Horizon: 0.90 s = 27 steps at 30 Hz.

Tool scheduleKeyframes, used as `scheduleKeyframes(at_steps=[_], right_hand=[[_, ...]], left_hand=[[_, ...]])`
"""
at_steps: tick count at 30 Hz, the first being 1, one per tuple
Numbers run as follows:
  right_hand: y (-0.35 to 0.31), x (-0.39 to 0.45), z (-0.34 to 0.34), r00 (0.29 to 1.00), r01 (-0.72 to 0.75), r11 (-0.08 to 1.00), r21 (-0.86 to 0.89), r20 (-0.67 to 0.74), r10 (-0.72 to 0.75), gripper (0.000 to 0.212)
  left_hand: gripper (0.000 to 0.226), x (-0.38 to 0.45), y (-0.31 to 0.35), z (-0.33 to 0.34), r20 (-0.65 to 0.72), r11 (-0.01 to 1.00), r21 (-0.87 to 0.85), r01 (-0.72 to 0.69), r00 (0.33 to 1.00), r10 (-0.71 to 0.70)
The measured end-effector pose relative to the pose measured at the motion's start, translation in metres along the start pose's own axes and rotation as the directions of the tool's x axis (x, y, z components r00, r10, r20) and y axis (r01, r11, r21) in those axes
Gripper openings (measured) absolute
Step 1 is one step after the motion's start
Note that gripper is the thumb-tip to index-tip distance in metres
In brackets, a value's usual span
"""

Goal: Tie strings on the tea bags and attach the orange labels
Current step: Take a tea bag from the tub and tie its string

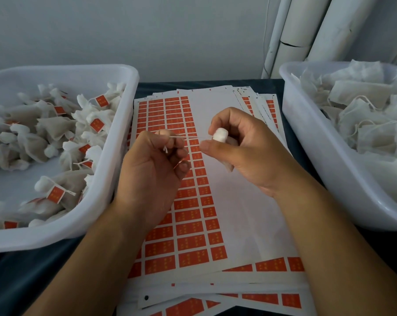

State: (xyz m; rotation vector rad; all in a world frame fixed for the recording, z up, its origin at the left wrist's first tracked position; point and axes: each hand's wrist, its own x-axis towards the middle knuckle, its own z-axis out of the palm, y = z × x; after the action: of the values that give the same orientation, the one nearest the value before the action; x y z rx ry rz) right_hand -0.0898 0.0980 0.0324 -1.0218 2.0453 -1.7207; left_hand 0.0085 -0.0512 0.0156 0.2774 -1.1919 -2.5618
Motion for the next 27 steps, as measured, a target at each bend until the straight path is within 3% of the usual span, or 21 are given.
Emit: scheduleKeyframes(at_steps=[3, 11, 22, 27], right_hand=[[0.003, 0.000, 0.004, 0.999, -0.014, 0.999, -0.050, -0.032, 0.013, 0.022], [0.002, 0.001, 0.003, 0.998, -0.054, 0.994, -0.091, 0.007, 0.055, 0.012], [0.007, 0.002, -0.001, 1.000, -0.018, 0.991, -0.133, -0.019, 0.015, 0.017], [0.017, 0.005, 0.003, 0.997, -0.078, 0.947, -0.313, -0.018, 0.076, 0.015]], left_hand=[[0.020, -0.001, -0.001, 0.000, 0.021, 0.998, 0.070, 0.006, 1.000, -0.008], [0.026, -0.003, 0.003, 0.000, 0.055, 0.999, 0.045, -0.016, 0.998, 0.013], [0.024, -0.006, 0.004, 0.002, 0.108, 0.997, 0.061, -0.055, 0.993, 0.048], [0.023, -0.001, -0.002, -0.003, -0.095, 0.898, 0.440, 0.002, 0.994, 0.044]])
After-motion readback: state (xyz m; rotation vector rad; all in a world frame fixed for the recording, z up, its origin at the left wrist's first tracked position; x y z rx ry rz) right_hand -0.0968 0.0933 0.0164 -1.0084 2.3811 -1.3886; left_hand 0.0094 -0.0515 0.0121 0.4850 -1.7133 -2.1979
